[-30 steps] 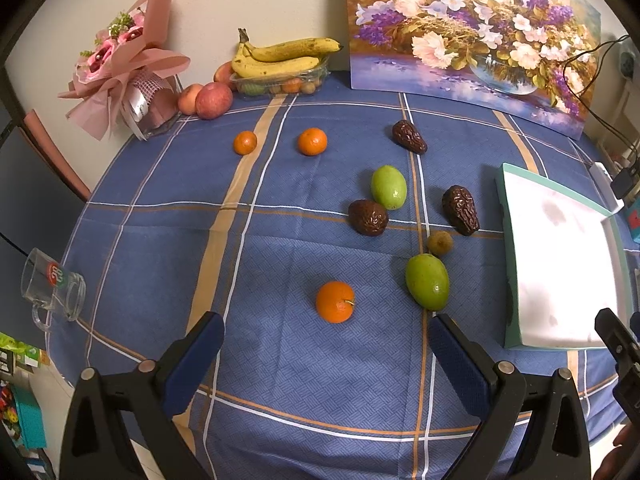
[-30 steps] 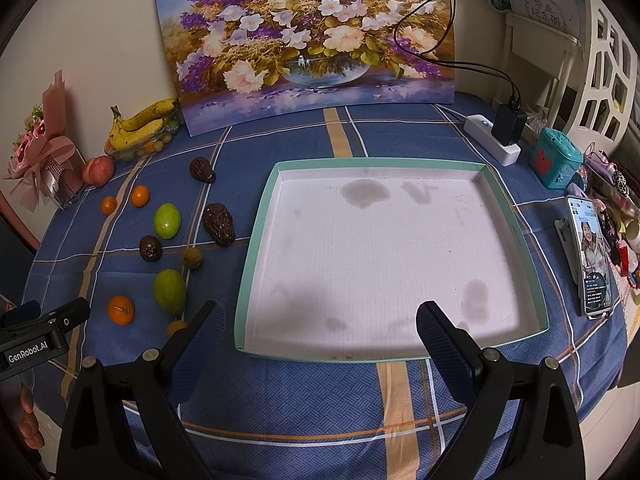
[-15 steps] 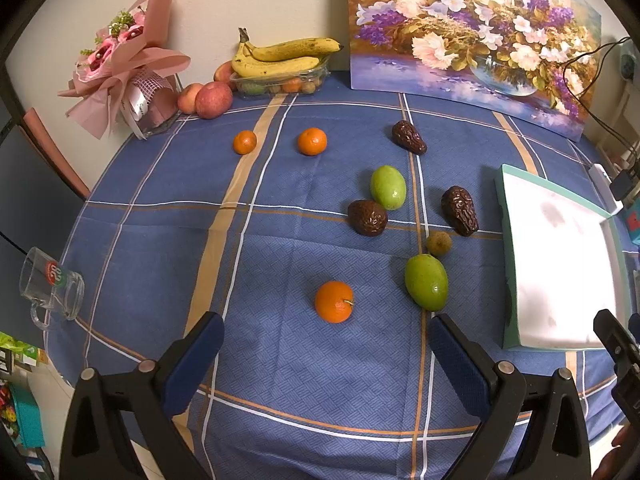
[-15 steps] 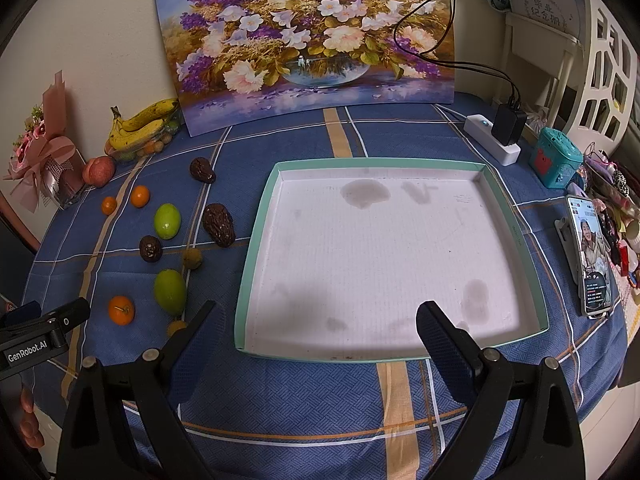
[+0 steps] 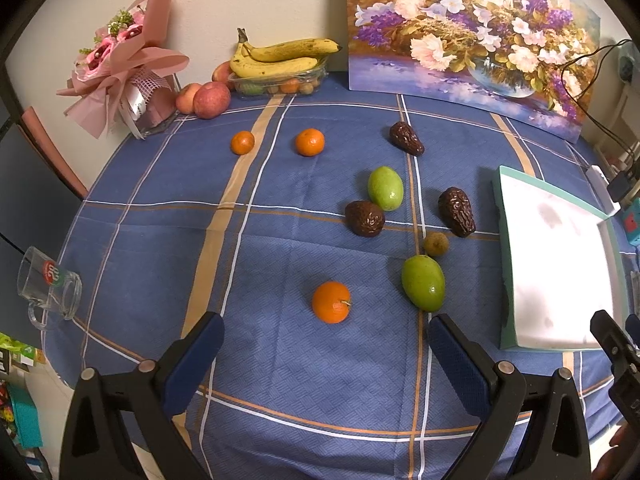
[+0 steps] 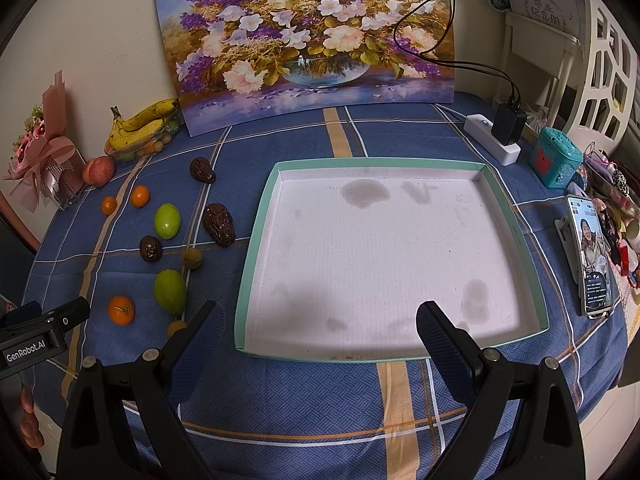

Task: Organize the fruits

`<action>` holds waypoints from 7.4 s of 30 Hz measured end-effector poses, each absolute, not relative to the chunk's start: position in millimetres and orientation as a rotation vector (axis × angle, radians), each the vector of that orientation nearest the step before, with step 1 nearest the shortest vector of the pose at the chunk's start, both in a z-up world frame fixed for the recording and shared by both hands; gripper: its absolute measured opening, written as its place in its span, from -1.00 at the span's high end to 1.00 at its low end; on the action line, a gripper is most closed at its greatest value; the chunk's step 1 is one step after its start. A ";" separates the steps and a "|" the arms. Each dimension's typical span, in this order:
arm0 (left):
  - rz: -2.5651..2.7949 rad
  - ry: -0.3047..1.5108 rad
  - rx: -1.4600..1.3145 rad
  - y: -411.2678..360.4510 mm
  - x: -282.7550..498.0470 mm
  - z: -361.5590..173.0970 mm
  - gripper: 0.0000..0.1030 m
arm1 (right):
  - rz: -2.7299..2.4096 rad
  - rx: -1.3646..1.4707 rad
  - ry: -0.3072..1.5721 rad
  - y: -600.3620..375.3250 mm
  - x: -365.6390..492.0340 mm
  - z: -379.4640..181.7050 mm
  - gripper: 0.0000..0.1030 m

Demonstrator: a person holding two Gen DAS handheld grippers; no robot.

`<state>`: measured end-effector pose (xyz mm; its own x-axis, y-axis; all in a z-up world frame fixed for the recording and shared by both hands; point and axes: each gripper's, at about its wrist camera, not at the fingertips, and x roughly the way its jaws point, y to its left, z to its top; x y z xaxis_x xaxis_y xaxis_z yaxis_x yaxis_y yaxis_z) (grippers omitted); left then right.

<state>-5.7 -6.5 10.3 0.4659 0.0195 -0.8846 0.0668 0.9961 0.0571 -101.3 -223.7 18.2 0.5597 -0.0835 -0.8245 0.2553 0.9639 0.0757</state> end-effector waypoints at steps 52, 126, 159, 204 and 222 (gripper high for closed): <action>0.018 1.272 -0.288 44.0 49.0 -55.8 -0.61 | 0.184 0.302 1.234 -145.6 -17.2 -30.5 0.13; -0.416 1.247 -0.097 -185.2 100.0 -34.1 0.32 | -0.532 0.370 1.042 -378.2 22.3 -9.3 0.52; -0.412 1.292 -0.030 -200.7 96.8 -55.0 -0.02 | -0.550 0.415 1.119 -397.0 17.8 -39.8 0.51; -0.061 1.182 -0.377 -31.8 115.9 -2.5 -0.09 | -0.398 0.349 1.033 -349.0 21.8 12.3 0.52; 0.087 1.228 -0.462 9.5 118.6 -23.5 -0.94 | -0.370 0.309 1.087 -334.6 30.1 2.8 -0.33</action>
<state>118.6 9.5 -23.5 0.3451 -0.1813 -0.9209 -0.3094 0.9044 -0.2940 30.1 -334.6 2.8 0.4149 -0.1395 -0.8991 0.4378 0.8969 0.0629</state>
